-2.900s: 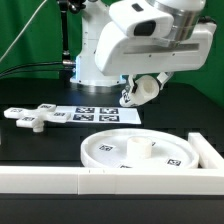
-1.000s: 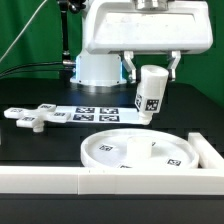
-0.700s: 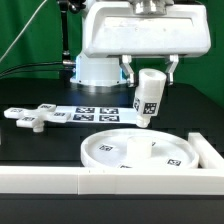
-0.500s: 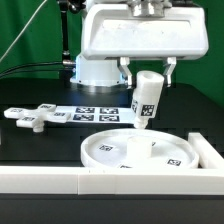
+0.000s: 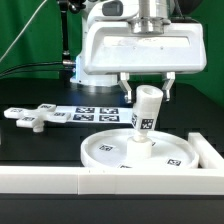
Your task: Assemble round table
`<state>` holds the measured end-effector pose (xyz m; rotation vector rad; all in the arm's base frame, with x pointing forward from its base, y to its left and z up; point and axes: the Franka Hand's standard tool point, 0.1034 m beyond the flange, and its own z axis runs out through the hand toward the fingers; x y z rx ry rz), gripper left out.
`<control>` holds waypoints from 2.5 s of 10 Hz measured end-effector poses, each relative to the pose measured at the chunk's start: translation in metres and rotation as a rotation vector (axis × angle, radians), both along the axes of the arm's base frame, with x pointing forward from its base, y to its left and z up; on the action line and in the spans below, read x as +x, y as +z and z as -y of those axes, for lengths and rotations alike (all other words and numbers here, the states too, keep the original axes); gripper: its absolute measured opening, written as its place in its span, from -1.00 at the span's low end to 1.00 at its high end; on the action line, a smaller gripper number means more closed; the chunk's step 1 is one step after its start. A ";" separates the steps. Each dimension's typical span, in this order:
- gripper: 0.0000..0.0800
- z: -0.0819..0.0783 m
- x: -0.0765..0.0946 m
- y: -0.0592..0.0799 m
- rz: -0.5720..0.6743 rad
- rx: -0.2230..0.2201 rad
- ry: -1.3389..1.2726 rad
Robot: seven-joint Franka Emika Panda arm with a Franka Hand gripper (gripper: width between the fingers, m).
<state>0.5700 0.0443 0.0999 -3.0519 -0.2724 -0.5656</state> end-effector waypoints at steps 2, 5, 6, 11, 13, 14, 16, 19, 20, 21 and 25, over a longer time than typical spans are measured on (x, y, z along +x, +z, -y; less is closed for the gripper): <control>0.02 0.000 0.000 -0.002 0.003 -0.001 -0.001; 0.02 0.003 0.001 -0.007 0.034 -0.007 -0.006; 0.02 0.004 -0.001 -0.010 0.044 -0.010 -0.009; 0.02 0.010 -0.003 -0.012 0.112 -0.023 -0.020; 0.58 0.010 -0.004 -0.012 0.106 -0.022 -0.019; 0.58 0.005 -0.003 -0.003 0.072 -0.015 -0.009; 0.62 0.003 -0.003 0.015 0.049 -0.007 -0.005; 0.62 0.001 -0.003 0.034 0.031 0.000 -0.001; 0.62 0.001 -0.003 0.033 0.029 0.000 -0.001; 0.62 0.001 -0.003 0.032 0.028 0.000 -0.001; 0.62 0.002 -0.008 0.027 -0.045 0.006 0.004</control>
Offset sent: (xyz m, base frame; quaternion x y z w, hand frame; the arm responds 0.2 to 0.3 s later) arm 0.0008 0.0002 -0.0055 -0.0026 0.0364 -0.0080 0.9993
